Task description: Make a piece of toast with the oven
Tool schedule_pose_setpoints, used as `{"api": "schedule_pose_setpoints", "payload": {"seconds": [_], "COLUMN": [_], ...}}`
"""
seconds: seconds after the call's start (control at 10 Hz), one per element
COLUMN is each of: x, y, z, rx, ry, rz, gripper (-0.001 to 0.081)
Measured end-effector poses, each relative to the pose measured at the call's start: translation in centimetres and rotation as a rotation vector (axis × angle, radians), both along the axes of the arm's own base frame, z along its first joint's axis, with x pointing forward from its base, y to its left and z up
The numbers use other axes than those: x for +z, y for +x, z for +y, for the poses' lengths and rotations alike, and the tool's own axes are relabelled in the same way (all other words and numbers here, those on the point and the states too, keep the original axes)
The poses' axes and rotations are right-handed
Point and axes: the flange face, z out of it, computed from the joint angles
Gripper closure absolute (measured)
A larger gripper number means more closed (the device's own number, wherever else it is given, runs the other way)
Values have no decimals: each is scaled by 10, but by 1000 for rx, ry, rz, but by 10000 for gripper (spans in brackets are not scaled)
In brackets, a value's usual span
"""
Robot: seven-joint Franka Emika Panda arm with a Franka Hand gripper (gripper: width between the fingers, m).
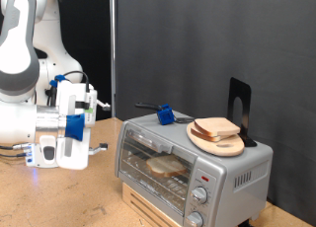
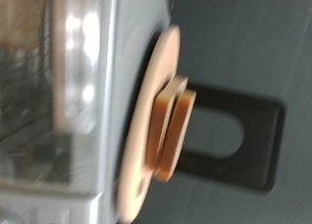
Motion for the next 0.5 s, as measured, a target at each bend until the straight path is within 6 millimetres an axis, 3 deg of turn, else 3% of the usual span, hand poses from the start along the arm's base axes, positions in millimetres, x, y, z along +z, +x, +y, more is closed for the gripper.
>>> {"api": "schedule_pose_setpoints", "payload": {"seconds": [0.2, 0.4, 0.5], "x": [-4, -4, -3], "y": [23, 25, 34], "z": [-8, -8, -9], "rx": [-71, -81, -127], "ry": [-35, -21, -17], "rz": [0, 12, 26], "gripper": [6, 6, 6]}}
